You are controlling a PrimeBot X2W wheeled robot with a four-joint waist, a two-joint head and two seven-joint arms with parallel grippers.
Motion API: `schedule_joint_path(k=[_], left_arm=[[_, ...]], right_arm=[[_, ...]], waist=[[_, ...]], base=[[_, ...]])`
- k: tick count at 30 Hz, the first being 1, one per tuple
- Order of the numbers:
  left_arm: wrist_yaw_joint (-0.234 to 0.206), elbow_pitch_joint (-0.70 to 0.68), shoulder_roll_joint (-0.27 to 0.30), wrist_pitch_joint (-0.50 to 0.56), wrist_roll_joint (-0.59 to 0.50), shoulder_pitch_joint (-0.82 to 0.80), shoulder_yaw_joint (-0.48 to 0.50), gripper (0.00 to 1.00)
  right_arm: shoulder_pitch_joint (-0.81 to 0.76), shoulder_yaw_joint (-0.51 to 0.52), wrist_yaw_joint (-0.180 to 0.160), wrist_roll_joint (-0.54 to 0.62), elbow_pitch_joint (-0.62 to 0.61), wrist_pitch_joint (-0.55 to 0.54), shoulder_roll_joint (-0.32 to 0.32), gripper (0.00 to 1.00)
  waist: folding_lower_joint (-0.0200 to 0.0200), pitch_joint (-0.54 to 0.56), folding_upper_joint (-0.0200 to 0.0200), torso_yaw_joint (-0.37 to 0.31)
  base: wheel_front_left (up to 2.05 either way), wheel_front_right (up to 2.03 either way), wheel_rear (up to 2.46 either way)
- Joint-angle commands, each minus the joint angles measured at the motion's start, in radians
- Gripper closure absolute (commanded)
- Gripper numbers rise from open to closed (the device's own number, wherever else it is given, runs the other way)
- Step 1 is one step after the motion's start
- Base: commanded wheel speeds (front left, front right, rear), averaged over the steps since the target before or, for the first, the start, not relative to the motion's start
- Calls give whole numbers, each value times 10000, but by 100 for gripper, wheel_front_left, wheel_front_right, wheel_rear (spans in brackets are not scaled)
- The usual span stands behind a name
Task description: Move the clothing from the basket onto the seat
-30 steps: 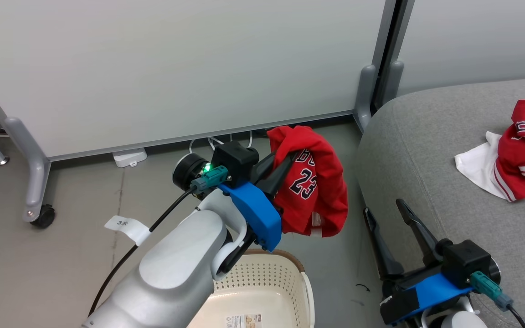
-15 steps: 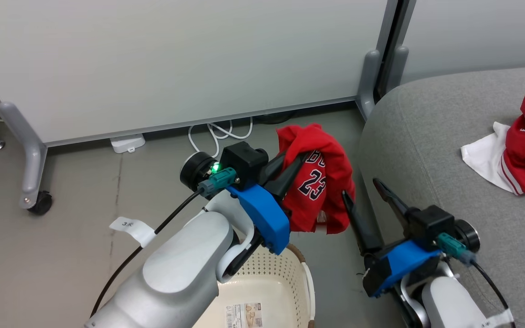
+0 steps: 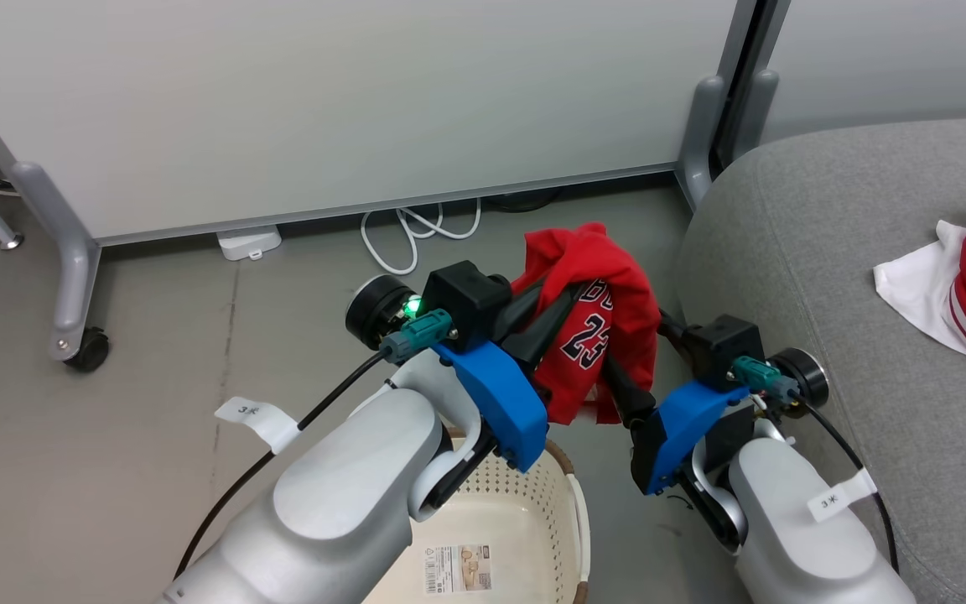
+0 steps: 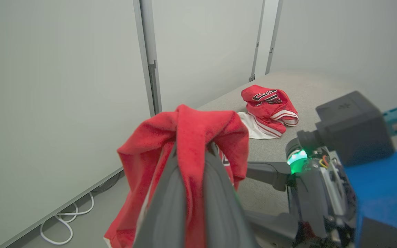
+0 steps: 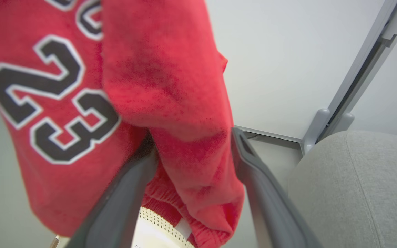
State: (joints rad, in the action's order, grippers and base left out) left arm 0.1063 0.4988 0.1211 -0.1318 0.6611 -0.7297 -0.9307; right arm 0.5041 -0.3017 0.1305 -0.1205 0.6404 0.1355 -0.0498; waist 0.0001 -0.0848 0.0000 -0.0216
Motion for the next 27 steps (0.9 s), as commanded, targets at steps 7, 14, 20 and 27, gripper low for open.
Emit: schedule_joint_path(k=[7,14,20,27], left_arm=[[36,42,32,-4,126,-144,-64,100],[-35,153,90,-62,165,-50,-80,100],[-105,204,108,-107,195,60,-128,96],[-148,294,162,-167,250,163,-177,0]], right_arm=[[898,-663,5,-758,1130,459,-12,100],[1120,-948,5,-1134,1736,815,-12,100],[1208,-1096,5,-1406,1996,997,-12,100],[1311,-1198,5,-1516,2183,1135,-12,100]], waist=[[-1,64,0,16],[-1,161,0,-63],[-1,228,0,-145],[-1,266,0,-180]], base=[[0,0,0],[0,0,0],[0,0,0],[0,0,0]])
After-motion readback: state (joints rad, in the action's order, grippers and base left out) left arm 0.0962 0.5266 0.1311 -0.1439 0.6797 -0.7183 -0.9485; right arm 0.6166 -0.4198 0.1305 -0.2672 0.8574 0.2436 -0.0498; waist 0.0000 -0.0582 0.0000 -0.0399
